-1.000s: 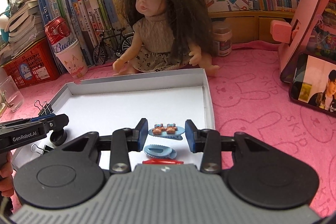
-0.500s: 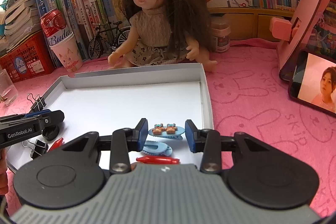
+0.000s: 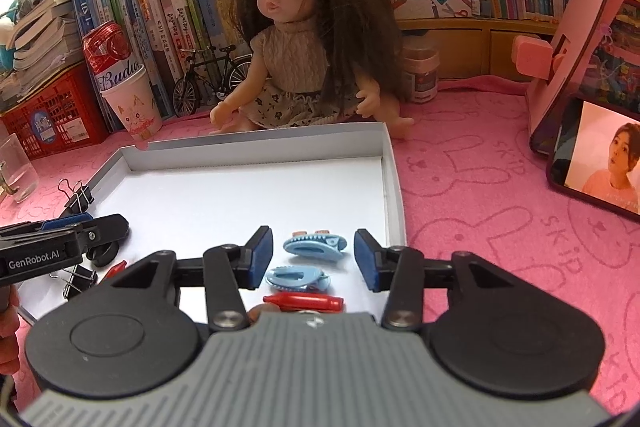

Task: Organize rigid objects
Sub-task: 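Open the left tool to drop the lid while the right tool releases the beaded clip, then withdraw both open tools from the box toward the remaining items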

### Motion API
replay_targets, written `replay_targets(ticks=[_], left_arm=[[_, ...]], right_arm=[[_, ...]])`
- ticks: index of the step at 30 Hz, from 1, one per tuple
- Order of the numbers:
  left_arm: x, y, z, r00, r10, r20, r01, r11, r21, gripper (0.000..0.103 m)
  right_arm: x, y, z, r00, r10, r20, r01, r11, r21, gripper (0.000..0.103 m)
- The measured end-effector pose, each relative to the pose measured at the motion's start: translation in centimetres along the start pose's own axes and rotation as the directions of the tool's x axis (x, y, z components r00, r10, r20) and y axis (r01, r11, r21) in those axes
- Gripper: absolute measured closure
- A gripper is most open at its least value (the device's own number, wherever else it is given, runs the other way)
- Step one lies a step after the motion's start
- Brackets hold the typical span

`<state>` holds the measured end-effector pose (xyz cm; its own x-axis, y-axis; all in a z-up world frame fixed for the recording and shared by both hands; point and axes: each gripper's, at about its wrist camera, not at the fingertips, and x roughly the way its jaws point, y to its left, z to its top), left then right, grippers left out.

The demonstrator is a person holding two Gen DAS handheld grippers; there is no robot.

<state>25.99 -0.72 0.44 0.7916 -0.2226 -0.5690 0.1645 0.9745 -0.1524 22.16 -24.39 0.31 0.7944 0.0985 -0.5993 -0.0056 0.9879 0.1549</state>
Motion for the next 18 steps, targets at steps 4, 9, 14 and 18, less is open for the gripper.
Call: replay_targets(ticks=[4,9,14,18], left_arm=[[-0.7,0.2,0.0,1.0,-0.002,0.008,0.002,1.0,-0.002,0.036],[-1.9,0.1,0.2,1.0,-0.01,0.013,0.01,1.0,0.011,0.031],[-3.5,-0.3,0.2,0.999,-0.03,0.028,0.029,0.999,0.03,0.026],[-4.8,-0.9,-0.1,0.998,-0.043,0.037,0.042,0.998,0.051,0.024]], right_arm=[[-0.6,0.3,0.0,1.0,0.005,0.016,-0.005,1.0,-0.007,0.036],[-1.5,0.6,-0.1,0.999,0.002,0.035,-0.002,1.0,-0.023,0.026],[-2.6,1.3,-0.2,0.998,0.005,0.057,-0.001,0.998,-0.063,0.019],[-3.6,1.8,-0.3,0.997,0.01,0.079,-0.003,0.995,-0.095,0.016]])
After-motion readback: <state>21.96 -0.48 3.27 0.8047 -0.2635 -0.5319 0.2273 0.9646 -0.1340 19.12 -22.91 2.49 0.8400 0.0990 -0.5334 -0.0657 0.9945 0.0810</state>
